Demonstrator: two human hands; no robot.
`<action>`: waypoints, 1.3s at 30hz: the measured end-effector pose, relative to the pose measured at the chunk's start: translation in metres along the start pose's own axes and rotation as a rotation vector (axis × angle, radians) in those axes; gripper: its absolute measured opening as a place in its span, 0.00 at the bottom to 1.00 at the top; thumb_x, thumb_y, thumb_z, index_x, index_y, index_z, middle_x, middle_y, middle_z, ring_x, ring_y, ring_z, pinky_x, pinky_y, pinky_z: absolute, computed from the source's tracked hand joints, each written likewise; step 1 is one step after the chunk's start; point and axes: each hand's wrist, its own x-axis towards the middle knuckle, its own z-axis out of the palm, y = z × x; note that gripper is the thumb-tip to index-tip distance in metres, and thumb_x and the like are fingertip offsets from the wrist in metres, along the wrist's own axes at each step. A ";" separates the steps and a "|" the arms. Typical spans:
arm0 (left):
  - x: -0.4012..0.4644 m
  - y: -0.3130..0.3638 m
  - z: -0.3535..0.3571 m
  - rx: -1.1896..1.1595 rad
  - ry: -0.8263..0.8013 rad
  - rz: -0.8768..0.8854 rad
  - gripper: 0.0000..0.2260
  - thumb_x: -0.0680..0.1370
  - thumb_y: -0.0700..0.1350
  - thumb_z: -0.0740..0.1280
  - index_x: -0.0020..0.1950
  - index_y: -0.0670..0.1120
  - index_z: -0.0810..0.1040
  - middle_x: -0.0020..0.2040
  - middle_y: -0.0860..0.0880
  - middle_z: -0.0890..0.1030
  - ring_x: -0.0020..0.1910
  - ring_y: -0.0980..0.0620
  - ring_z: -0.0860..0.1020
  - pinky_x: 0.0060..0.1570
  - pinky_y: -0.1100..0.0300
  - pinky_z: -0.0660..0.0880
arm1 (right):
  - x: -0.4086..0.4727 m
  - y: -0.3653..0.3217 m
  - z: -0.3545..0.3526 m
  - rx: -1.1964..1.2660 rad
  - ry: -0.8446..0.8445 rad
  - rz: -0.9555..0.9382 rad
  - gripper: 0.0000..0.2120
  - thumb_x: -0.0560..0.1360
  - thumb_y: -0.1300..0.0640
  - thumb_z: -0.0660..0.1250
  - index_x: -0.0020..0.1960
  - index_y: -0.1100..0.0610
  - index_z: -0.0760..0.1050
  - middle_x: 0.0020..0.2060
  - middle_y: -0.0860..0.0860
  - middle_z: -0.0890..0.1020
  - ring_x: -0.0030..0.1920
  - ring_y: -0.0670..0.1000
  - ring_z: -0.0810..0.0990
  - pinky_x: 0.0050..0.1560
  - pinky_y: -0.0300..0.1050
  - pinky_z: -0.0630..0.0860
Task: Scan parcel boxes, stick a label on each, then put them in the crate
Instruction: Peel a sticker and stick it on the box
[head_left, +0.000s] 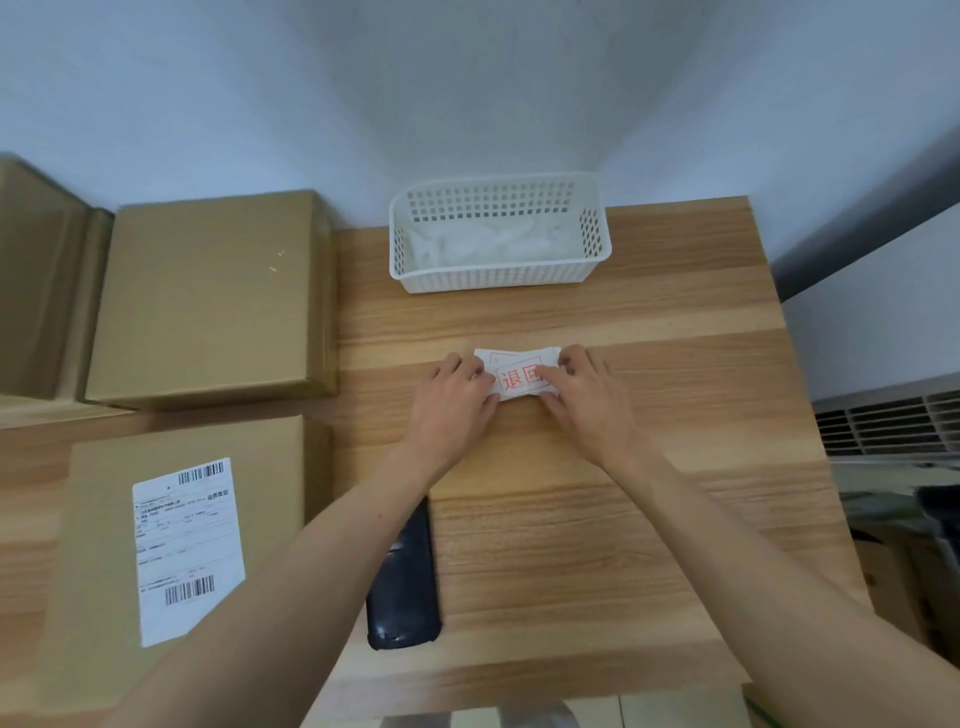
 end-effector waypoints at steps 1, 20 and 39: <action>0.000 0.000 0.000 0.012 0.010 0.018 0.07 0.77 0.47 0.71 0.45 0.44 0.85 0.50 0.46 0.83 0.50 0.44 0.79 0.45 0.50 0.75 | -0.001 0.000 0.001 0.008 0.004 -0.008 0.16 0.68 0.58 0.79 0.55 0.58 0.84 0.49 0.61 0.79 0.45 0.63 0.80 0.42 0.55 0.78; -0.011 -0.002 -0.007 -0.072 0.435 0.095 0.03 0.75 0.38 0.74 0.47 0.45 0.86 0.37 0.49 0.85 0.36 0.48 0.81 0.33 0.57 0.72 | -0.001 -0.022 -0.026 0.848 0.130 0.630 0.15 0.79 0.43 0.67 0.50 0.55 0.76 0.46 0.49 0.81 0.45 0.47 0.79 0.43 0.41 0.72; -0.067 -0.006 -0.052 -1.276 0.439 -0.878 0.05 0.78 0.36 0.72 0.52 0.44 0.80 0.49 0.46 0.85 0.47 0.50 0.85 0.42 0.55 0.84 | -0.029 -0.088 -0.013 1.369 0.030 0.659 0.02 0.77 0.61 0.71 0.48 0.59 0.83 0.43 0.54 0.87 0.26 0.46 0.70 0.30 0.37 0.70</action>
